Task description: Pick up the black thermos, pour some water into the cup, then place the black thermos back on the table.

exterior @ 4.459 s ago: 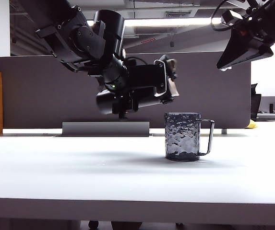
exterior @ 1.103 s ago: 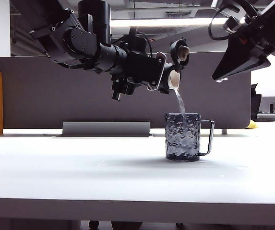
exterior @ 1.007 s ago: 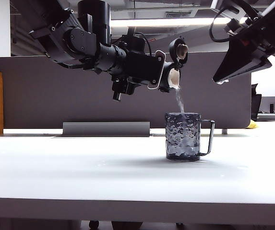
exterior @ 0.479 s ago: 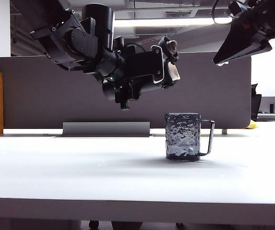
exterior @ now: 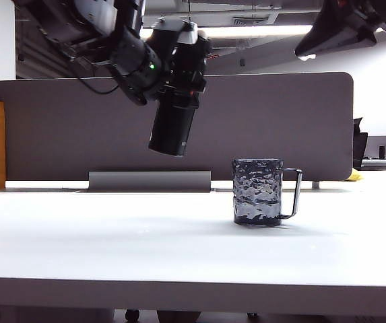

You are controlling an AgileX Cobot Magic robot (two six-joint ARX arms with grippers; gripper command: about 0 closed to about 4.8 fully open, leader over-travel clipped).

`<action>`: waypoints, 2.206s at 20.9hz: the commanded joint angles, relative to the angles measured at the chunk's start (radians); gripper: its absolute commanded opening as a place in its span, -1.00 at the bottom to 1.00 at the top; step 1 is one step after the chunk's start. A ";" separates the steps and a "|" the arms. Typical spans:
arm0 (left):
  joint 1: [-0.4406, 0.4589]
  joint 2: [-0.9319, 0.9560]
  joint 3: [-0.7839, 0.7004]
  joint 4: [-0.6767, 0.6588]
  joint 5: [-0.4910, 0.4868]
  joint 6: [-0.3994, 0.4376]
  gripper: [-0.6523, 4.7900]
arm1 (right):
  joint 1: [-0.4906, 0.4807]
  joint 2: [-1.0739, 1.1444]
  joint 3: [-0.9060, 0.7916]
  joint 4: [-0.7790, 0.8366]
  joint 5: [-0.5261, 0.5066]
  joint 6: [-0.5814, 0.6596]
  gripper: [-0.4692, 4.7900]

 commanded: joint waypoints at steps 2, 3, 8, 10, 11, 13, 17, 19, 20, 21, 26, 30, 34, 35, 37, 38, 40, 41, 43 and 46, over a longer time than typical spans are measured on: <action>0.013 -0.083 -0.267 0.403 0.088 -0.170 -0.78 | 0.062 -0.012 0.005 0.033 -0.013 0.033 -0.85; 0.032 -0.083 -0.354 0.481 0.092 -0.257 -0.78 | 0.109 -0.006 0.005 0.052 -0.005 0.032 -0.85; 0.079 -0.080 -0.494 0.529 0.059 -0.226 -0.78 | 0.193 0.071 0.005 0.146 0.024 0.032 -0.85; 0.086 -0.070 -0.498 0.529 0.015 -0.208 -0.78 | 0.193 0.092 0.006 0.197 0.024 0.031 -0.85; 0.092 -0.068 -0.498 0.547 0.014 -0.208 -0.78 | 0.193 0.105 0.006 0.231 0.020 0.032 -0.85; 0.098 -0.056 -0.499 0.581 0.019 -0.208 -0.78 | 0.193 0.120 0.007 0.262 0.019 0.032 -0.85; 0.098 0.034 -0.499 0.652 0.025 -0.208 -0.78 | 0.193 0.125 0.007 0.224 -0.022 0.035 -0.85; 0.098 0.079 -0.499 0.653 0.025 -0.209 -0.78 | 0.193 0.125 0.007 0.192 -0.022 0.035 -0.85; 0.098 0.092 -0.499 0.668 0.026 -0.210 -0.78 | 0.193 0.125 0.007 0.173 -0.022 0.034 -0.85; 0.098 0.094 -0.499 0.674 0.027 -0.222 -0.78 | 0.193 0.125 0.007 0.154 -0.022 0.034 -0.85; 0.097 0.094 -0.499 0.671 0.087 -0.342 -0.75 | 0.193 0.124 0.007 0.147 -0.043 0.033 -0.85; 0.097 0.094 -0.499 0.629 0.113 -0.292 -0.59 | 0.193 0.124 0.007 0.147 -0.043 0.027 -0.85; 0.097 0.093 -0.499 0.587 0.113 -0.241 0.59 | 0.193 0.124 0.007 0.147 -0.043 0.026 -0.85; 0.097 0.093 -0.499 0.588 0.112 -0.241 1.00 | 0.193 0.124 0.007 0.147 -0.043 0.023 -0.85; 0.097 0.093 -0.499 0.591 0.112 -0.242 1.00 | 0.193 0.124 0.007 0.147 -0.043 0.021 -0.85; 0.097 0.092 -0.499 0.591 0.112 -0.242 1.00 | 0.193 0.124 0.007 0.147 -0.043 0.019 -0.85; 0.097 0.058 -0.515 0.588 0.113 -0.242 1.00 | 0.192 0.101 0.007 0.126 -0.030 -0.010 -0.85; 0.097 0.001 -0.549 0.582 0.117 -0.246 1.00 | 0.192 0.062 0.007 0.066 0.023 -0.029 -0.85; 0.097 -0.115 -0.607 0.479 0.121 -0.258 1.00 | 0.188 0.000 0.007 -0.064 0.078 -0.029 -0.85; 0.097 -0.344 -0.704 0.245 0.169 -0.357 0.79 | 0.183 -0.135 -0.022 -0.172 0.080 0.013 -0.85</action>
